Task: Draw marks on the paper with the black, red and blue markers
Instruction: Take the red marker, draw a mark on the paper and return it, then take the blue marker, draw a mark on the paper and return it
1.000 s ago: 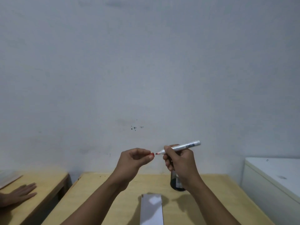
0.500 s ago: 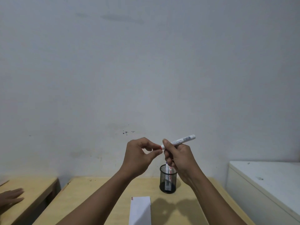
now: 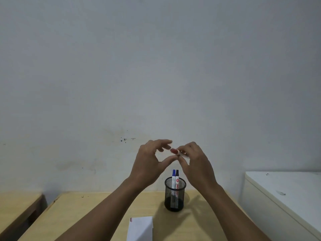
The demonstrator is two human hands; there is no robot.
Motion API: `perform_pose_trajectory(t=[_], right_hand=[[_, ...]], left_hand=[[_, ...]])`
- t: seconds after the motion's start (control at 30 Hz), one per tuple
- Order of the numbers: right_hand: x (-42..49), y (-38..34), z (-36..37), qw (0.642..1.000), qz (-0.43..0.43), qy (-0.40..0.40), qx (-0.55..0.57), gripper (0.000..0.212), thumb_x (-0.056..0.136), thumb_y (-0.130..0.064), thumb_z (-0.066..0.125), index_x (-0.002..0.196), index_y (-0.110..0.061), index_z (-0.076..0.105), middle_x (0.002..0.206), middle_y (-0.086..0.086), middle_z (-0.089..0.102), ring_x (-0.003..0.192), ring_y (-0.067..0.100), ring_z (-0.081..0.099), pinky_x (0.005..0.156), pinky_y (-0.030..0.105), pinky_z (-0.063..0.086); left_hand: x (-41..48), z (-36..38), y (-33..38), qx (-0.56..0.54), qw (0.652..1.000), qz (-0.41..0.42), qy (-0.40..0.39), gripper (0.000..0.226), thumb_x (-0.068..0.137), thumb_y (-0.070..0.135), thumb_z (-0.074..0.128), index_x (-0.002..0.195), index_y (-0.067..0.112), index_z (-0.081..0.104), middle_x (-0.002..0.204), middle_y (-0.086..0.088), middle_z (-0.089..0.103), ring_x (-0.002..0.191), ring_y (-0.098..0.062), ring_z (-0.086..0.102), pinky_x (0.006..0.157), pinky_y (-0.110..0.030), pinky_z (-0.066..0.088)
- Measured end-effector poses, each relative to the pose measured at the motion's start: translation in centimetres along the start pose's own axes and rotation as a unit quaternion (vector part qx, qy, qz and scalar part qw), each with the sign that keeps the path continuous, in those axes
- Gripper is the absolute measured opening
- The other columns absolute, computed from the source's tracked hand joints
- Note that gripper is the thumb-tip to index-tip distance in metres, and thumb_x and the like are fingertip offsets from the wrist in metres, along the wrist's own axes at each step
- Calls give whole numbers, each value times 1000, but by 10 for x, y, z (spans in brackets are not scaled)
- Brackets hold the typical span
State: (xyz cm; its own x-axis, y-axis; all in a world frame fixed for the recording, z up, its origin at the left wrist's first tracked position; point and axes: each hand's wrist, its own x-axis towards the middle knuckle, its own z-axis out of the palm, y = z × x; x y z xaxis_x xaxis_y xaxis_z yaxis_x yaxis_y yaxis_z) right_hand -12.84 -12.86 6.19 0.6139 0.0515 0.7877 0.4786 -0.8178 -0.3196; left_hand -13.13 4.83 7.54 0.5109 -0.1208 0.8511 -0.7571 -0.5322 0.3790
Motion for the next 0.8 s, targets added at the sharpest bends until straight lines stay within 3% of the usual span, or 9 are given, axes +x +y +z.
perform_pose_trajectory(t=[0.07,0.2,0.3,0.37,0.47,0.57,0.67,0.8], right_hand=[[5,19,11,995,57,19,75,20,93,-20,70,112,-17,70,99,-4,65,89,12,65,74,31,59],[6,47,31,973,159,-15,169,50,98,-14,62,140,-33,44,97,-9,62,84,8,66,63,14,52],[4,68,53,970,184,-49,153,54,98,-15,61,144,-34,39,105,-4,63,83,5,65,61,13,52],[2,81,68,970,193,-69,132,51,98,-15,62,142,-32,41,109,-2,63,85,8,66,61,13,52],[-2,98,88,966,208,-104,112,49,97,-16,63,138,-34,44,115,-1,64,89,14,68,67,20,58],[-9,111,102,963,214,-142,81,42,96,-22,63,131,-39,48,103,-5,66,85,12,68,72,35,63],[-16,117,109,960,211,-169,66,36,97,-28,61,131,-36,52,98,-4,69,87,14,69,75,39,63],[-18,120,112,963,209,-164,36,28,102,-34,47,127,-29,60,117,0,67,100,17,67,85,42,60]], left_hand=[[1,16,-12,-24,997,-69,3,44,79,49,74,117,30,65,98,19,69,89,-2,62,74,-16,47],[-3,57,-49,-13,979,-197,-50,29,87,34,73,114,21,69,96,9,74,85,-3,65,70,-20,51],[-10,91,-78,12,953,-272,-135,34,89,35,71,120,23,66,106,5,74,91,-8,65,85,-35,57],[-14,111,-92,20,934,-314,-167,38,89,37,69,124,26,62,113,5,71,101,-14,64,94,-48,52],[-16,135,-104,14,914,-359,-187,41,93,36,65,132,28,57,124,4,67,111,-20,63,99,-56,46],[-18,153,-114,-20,902,-385,-195,40,95,31,61,134,27,57,127,0,68,114,-23,63,99,-56,46],[-21,162,-121,-56,899,-390,-192,34,95,29,61,128,28,63,126,-2,70,112,-24,65,99,-58,47],[-22,164,-124,-65,904,-388,-166,27,91,32,62,115,30,72,115,2,74,102,-19,69,95,-57,50]])
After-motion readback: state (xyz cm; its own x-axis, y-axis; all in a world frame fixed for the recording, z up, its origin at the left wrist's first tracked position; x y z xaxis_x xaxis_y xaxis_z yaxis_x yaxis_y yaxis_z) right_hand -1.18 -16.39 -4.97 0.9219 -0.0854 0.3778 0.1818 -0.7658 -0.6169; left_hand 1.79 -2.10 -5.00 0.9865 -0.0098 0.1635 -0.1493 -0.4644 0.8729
